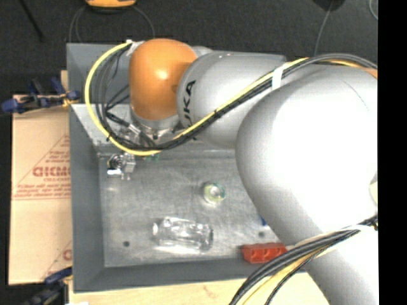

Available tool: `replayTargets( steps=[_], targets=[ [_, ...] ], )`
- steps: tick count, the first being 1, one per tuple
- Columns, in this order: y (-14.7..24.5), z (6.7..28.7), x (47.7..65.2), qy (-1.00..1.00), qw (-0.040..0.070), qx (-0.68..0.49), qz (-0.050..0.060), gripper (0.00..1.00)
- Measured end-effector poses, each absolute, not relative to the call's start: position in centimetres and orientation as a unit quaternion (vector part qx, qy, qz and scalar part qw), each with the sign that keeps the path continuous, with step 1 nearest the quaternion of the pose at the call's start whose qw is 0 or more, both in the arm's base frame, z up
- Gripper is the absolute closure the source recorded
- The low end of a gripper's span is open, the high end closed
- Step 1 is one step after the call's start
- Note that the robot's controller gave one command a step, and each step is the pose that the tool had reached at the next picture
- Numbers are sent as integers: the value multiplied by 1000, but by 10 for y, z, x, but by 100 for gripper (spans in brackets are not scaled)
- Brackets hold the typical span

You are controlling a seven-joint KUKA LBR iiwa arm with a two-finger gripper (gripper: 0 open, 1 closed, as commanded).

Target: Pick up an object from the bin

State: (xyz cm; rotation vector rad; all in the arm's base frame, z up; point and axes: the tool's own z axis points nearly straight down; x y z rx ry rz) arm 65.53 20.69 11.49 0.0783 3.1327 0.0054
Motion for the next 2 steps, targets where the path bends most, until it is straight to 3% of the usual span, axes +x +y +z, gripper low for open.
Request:
replayTargets(
  steps=[1,2],
  targets=[
    [207,134,657,1000,3,25,2,100],
    [208,182,659,1000,5,26,2,100]
  ],
)
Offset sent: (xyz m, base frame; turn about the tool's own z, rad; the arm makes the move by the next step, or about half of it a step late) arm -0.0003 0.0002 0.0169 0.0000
